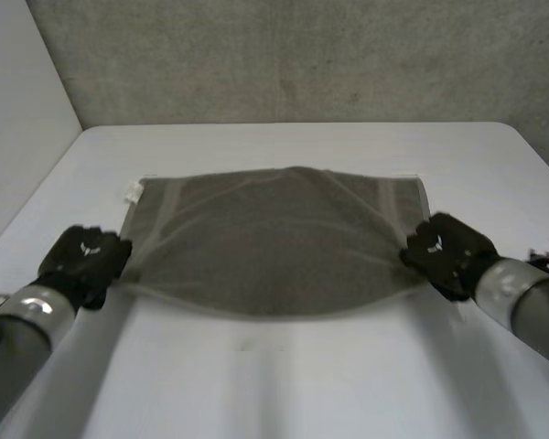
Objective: Fold the towel.
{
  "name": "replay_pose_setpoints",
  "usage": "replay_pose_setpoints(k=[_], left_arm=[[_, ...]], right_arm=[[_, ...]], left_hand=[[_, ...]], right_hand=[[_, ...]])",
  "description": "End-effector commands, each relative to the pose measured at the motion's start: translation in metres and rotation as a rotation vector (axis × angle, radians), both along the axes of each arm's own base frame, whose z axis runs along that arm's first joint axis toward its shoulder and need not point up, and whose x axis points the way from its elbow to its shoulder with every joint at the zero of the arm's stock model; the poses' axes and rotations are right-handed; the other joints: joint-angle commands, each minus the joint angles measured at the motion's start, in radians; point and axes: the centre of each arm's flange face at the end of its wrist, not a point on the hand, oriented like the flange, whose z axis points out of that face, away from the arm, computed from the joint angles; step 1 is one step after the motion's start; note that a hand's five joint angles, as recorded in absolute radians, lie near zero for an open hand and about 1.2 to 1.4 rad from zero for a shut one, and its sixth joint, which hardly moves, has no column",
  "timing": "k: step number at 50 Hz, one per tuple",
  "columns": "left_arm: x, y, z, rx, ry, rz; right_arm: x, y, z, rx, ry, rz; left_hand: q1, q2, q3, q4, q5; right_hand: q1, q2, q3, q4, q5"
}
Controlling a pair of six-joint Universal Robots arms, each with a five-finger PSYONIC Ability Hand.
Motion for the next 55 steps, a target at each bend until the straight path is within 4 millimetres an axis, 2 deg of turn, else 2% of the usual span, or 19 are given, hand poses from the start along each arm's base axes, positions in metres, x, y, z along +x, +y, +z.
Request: replay_pose_setpoints(k=[1,5,9,11,13,16,18,22,25,29,33,41,49,50,51,52,53,54,55], left_arm=[[0.012,0.044,0.035,0.089,-0.012,0.016],[0.009,0.034,0.055,-0.009,0.016,-0.016],[0.010,0.018,0.065,-0.068,0.034,-0.021],[0.008,-0.003,0.056,-0.061,0.039,-0.025],[0.005,-0.015,0.051,-0.061,0.034,-0.033],[0.002,-0.040,0.042,-0.063,0.036,-0.034],[0.001,-0.051,0.036,-0.053,0.037,-0.035],[-0.007,-0.088,0.020,-0.059,0.037,-0.046],[-0.012,-0.098,0.017,-0.068,0.039,-0.056],[-0.025,-0.130,0.007,-0.121,0.043,-0.079],[-0.029,-0.160,-0.005,-0.198,0.044,-0.050],[-0.044,-0.188,-0.024,-0.306,0.057,-0.071],[-0.049,-0.197,-0.043,-0.301,0.056,-0.082],[-0.049,-0.197,-0.043,-0.301,0.056,-0.082],[-0.050,-0.196,-0.046,-0.297,0.055,-0.087],[-0.050,-0.196,-0.046,-0.297,0.055,-0.087],[-0.052,-0.194,-0.047,-0.293,0.054,-0.090],[-0.053,-0.192,-0.049,-0.288,0.048,-0.088],[-0.053,-0.192,-0.049,-0.288,0.048,-0.088]], right_arm=[[-0.022,0.053,0.034,0.210,0.086,0.087],[-0.023,0.051,0.043,0.206,0.098,0.124],[-0.021,0.025,0.045,0.147,0.067,0.109],[-0.019,0.010,0.038,0.144,0.050,0.089],[-0.017,-0.020,0.029,0.119,0.028,0.029],[-0.018,-0.033,0.029,0.095,0.031,-0.007],[-0.016,-0.057,0.024,0.055,0.049,-0.064],[-0.003,-0.074,0.016,0.017,0.059,-0.062],[0.006,-0.092,0.009,-0.039,0.043,-0.065],[0.014,-0.117,-0.009,-0.133,0.014,-0.079],[0.025,-0.127,-0.016,-0.211,-0.001,-0.089],[0.039,-0.150,-0.044,-0.318,-0.015,-0.116],[0.047,-0.162,-0.070,-0.338,-0.018,-0.101],[0.048,-0.163,-0.075,-0.341,-0.017,-0.097],[0.048,-0.163,-0.075,-0.341,-0.017,-0.097],[0.048,-0.164,-0.076,-0.355,-0.020,-0.099],[0.049,-0.167,-0.075,-0.375,-0.033,-0.104],[0.049,-0.167,-0.075,-0.375,-0.033,-0.104],[0.049,-0.170,-0.072,-0.399,-0.047,-0.111]], left_hand=[[0.207,0.178,0.180,0.179,0.186],[0.207,0.178,0.180,0.179,0.186],[0.207,0.178,0.180,0.179,0.186],[0.207,0.178,0.180,0.179,0.186],[0.207,0.178,0.180,0.179,0.186],[0.207,0.178,0.180,0.179,0.186],[0.207,0.178,0.180,0.179,0.186],[0.207,0.178,0.180,0.179,0.186],[0.207,0.178,0.180,0.179,0.186],[0.207,0.178,0.180,0.179,0.186],[0.207,0.178,0.180,0.179,0.186],[0.207,0.178,0.180,0.179,0.186],[0.207,0.178,0.180,0.179,0.186],[0.207,0.178,0.180,0.179,0.186],[0.106,0.077,0.079,0.078,0.085],[0.105,0.076,0.078,0.077,0.084],[-0.445,-0.473,-0.471,-0.473,-0.466],[-0.927,-0.955,-0.954,-0.955,-0.948],[-0.932,-0.960,-0.958,-0.960,-0.953]], right_hand=[[0.434,0.220,0.206,0.202,0.232],[0.434,0.220,0.206,0.202,0.232],[0.434,0.220,0.206,0.202,0.232],[0.434,0.220,0.206,0.202,0.232],[0.434,0.220,0.206,0.202,0.232],[0.434,0.220,0.206,0.202,0.232],[0.434,0.220,0.206,0.202,0.232],[0.434,0.220,0.206,0.202,0.232],[0.434,0.220,0.206,0.202,0.232],[0.434,0.220,0.206,0.202,0.232],[0.434,0.220,0.206,0.202,0.232],[0.434,0.220,0.206,0.202,0.232],[0.434,0.220,0.206,0.202,0.232],[0.066,-0.148,-0.162,-0.166,-0.136],[0.063,-0.152,-0.166,-0.170,-0.139],[-0.336,-0.550,-0.564,-0.568,-0.538],[-0.636,-0.851,-0.864,-0.868,-0.838],[-0.639,-0.854,-0.867,-0.871,-0.841],[-0.787,-1.002,-1.016,-1.020,-0.989]])
